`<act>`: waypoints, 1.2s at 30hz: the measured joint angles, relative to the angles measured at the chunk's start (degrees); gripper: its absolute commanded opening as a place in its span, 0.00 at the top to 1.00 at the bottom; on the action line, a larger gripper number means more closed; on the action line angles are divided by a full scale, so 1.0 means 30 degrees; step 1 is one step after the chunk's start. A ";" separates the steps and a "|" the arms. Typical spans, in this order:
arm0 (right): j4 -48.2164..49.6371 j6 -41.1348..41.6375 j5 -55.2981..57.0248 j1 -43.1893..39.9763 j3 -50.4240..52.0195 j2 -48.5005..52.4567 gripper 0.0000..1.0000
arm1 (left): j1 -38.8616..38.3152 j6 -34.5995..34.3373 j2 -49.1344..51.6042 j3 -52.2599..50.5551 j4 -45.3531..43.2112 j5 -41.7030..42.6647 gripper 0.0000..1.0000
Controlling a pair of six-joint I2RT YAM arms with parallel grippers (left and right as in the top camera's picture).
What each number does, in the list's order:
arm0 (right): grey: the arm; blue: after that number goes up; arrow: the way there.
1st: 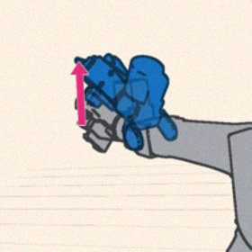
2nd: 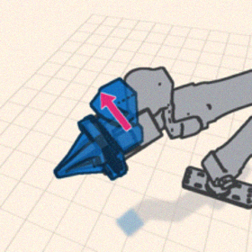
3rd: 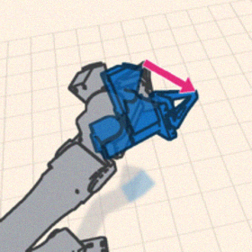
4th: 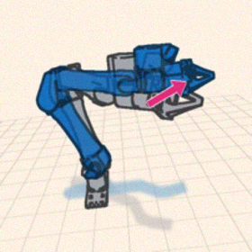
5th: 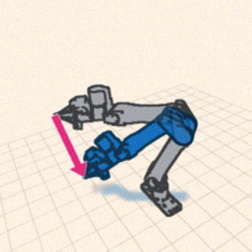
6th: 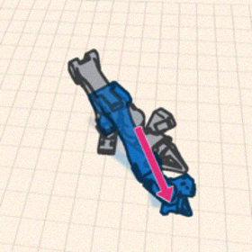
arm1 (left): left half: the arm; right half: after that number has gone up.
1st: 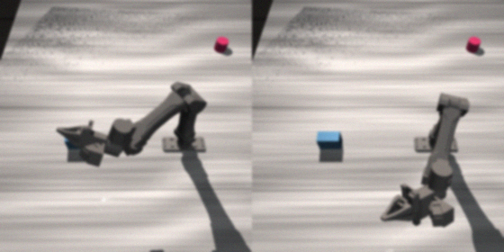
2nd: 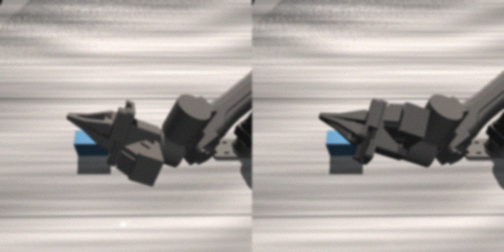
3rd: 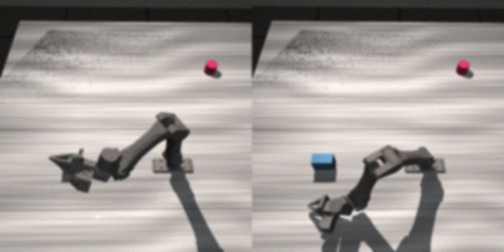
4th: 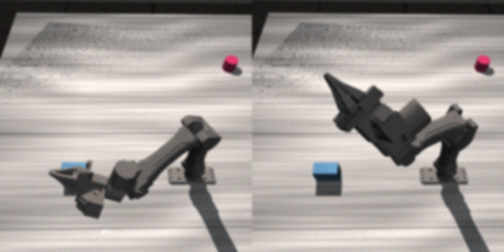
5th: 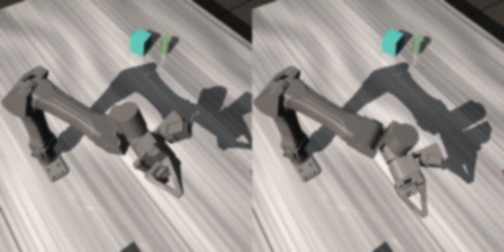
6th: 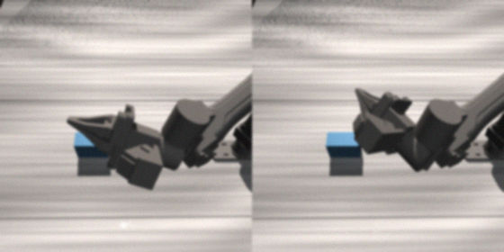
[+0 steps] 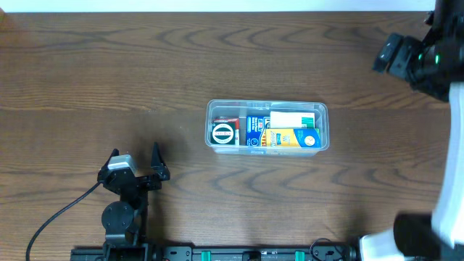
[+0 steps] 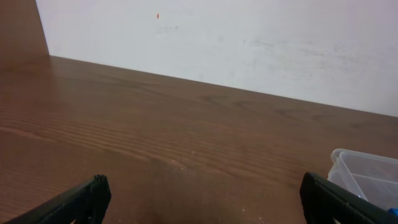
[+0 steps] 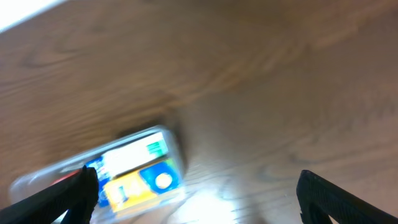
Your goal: Pack container
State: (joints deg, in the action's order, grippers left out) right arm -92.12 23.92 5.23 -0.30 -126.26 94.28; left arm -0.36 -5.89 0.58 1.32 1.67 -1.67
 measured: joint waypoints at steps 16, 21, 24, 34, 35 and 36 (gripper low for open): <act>1.2568 -0.2535 0.1617 0.3264 1.2925 -1.2065 0.01 | 0.0000 0.0058 0.0000 0.0051 0.0095 0.0000 0.02; 1.8921 -0.4991 0.0095 0.3133 1.9759 -1.6917 0.01 | 0.0000 0.0051 0.0000 0.0066 0.0117 0.0007 0.02; 2.1893 -0.5617 -0.0488 0.2761 2.3248 -1.9584 0.01 | 0.0000 0.0058 0.0000 0.0066 0.0131 0.0000 0.02; 2.8625 -0.6193 -0.1304 0.2390 3.2800 -2.6359 0.01 | 0.0000 0.0058 0.0000 0.0073 0.0146 0.0007 0.02; 2.9026 -0.6193 -0.1428 0.2390 3.3456 -2.6804 0.01 | 0.0000 0.0051 0.0000 0.0073 0.0138 0.0007 0.02; 2.9288 -0.6200 -0.1494 0.2382 3.3980 -2.7183 0.01 | 0.0000 0.0058 0.0000 0.0073 0.0146 0.0000 0.02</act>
State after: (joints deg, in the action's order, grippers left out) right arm -4.25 5.32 0.75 6.85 -24.32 12.73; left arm -0.36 -5.72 0.58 1.54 2.11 -1.67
